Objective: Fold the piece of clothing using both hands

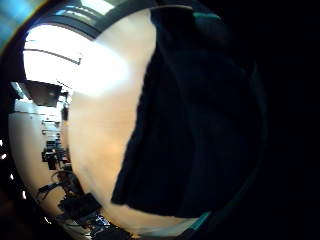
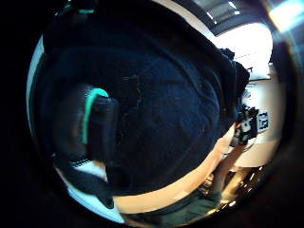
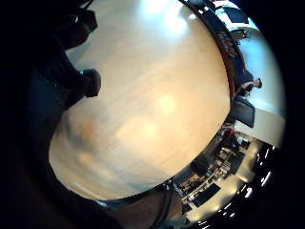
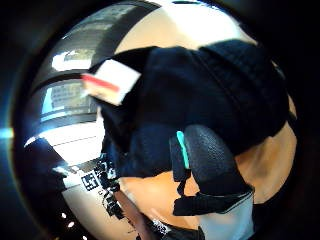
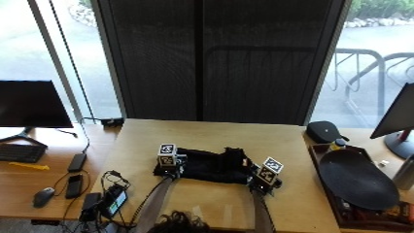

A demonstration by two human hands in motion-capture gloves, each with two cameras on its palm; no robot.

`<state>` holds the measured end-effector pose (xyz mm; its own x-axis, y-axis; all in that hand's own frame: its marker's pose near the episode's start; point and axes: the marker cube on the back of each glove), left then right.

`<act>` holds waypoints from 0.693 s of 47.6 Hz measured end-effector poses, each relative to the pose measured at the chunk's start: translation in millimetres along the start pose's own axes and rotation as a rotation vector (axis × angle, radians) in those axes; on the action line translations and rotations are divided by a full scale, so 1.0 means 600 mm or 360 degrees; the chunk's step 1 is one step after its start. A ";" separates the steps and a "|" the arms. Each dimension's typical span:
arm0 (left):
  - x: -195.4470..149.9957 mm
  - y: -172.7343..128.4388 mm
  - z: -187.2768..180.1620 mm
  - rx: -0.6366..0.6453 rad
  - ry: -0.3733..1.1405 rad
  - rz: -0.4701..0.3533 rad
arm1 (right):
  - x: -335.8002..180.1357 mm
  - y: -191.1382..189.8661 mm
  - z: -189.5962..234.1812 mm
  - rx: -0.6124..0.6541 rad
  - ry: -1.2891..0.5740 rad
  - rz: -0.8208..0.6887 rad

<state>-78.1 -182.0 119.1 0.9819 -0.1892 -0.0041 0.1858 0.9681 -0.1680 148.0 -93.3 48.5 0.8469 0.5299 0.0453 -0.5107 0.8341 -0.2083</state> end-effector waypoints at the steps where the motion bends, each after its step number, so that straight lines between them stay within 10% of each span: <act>1: -0.001 -0.005 0.005 -0.0001 0.0028 0.0013 | -0.002 0.002 0.004 -0.0041 -0.0006 0.0000; 9: 0.010 -0.006 0.031 -0.0242 0.0292 0.0136 | -0.015 -0.018 0.014 -0.0018 0.0005 0.0019; 21: -0.008 -0.059 0.033 0.0216 0.0108 0.0024 | -0.028 -0.028 0.006 -0.0086 0.0182 0.0241; 33: -0.012 -0.042 0.027 0.0171 0.0011 -0.0072 | -0.058 -0.029 -0.015 -0.0204 -0.0136 0.0056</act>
<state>-89.2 -202.1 139.2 0.9722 -0.2341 -0.0060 0.2333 0.9705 -0.0616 128.8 -127.6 41.6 0.8104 0.5740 0.1173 -0.5122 0.7914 -0.3339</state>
